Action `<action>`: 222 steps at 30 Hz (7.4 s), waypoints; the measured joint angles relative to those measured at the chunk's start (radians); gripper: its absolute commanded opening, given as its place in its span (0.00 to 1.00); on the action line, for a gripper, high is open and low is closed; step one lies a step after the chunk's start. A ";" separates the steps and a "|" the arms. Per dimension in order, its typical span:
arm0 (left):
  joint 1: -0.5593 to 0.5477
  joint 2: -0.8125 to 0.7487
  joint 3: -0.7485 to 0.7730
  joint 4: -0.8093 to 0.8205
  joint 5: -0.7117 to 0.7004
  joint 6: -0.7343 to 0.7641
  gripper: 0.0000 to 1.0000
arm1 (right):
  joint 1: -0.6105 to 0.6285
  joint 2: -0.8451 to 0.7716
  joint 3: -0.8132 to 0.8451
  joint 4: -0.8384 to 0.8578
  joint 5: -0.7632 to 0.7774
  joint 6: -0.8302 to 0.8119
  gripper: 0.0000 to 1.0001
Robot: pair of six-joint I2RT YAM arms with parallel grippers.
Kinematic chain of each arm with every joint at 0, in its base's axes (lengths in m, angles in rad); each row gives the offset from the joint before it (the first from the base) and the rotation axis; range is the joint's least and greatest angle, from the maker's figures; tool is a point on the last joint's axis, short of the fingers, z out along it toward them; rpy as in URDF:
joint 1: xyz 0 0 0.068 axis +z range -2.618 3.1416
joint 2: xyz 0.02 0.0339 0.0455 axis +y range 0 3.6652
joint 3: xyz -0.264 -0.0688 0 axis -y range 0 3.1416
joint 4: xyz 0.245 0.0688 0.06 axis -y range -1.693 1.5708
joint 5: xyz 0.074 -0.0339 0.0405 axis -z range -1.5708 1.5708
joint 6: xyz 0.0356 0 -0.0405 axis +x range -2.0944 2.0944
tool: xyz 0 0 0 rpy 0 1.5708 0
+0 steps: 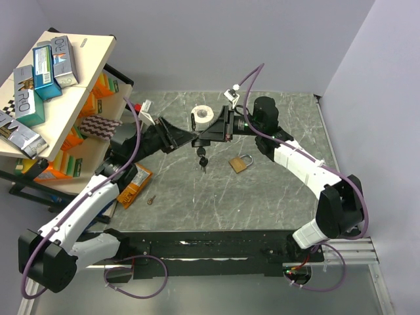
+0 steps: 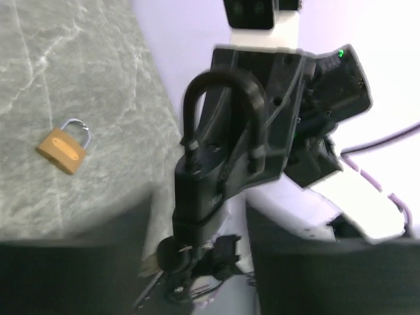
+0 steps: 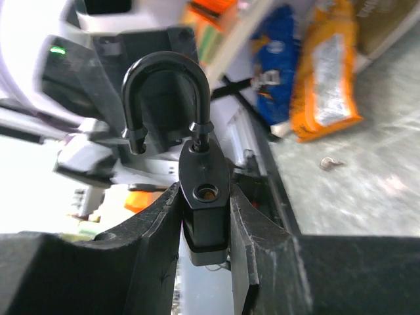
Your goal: Unlock with the key
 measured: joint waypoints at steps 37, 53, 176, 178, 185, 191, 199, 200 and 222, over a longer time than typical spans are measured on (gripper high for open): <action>0.004 0.140 0.167 -0.129 0.046 0.148 0.29 | -0.065 -0.007 0.079 -0.416 -0.044 -0.348 0.00; 0.020 0.141 0.109 -0.063 0.077 0.149 0.12 | -0.128 -0.025 0.008 -0.252 -0.154 -0.236 0.00; 0.039 0.470 -0.027 -0.992 -0.545 0.388 0.79 | -0.011 -0.432 -0.198 -0.632 0.758 -0.446 0.69; 0.040 0.474 -0.037 -0.986 -0.543 0.384 0.75 | -0.011 -0.443 -0.198 -0.632 0.765 -0.443 0.69; 0.045 0.454 -0.052 -0.986 -0.540 0.375 0.59 | -0.011 -0.532 -0.257 -0.642 0.807 -0.422 0.68; 0.002 0.420 -0.067 -0.921 -0.457 0.330 0.56 | -0.011 -0.581 -0.276 -0.668 0.832 -0.420 0.68; -0.093 0.423 0.017 -0.898 -0.477 0.279 0.73 | -0.011 -0.603 -0.289 -0.679 0.836 -0.421 0.68; -0.093 0.420 0.022 -0.899 -0.490 0.268 0.76 | -0.011 -0.603 -0.290 -0.681 0.835 -0.421 0.68; 0.095 0.472 -0.014 -0.946 -0.595 0.217 0.48 | -0.011 -0.494 -0.264 -0.660 0.813 -0.456 0.68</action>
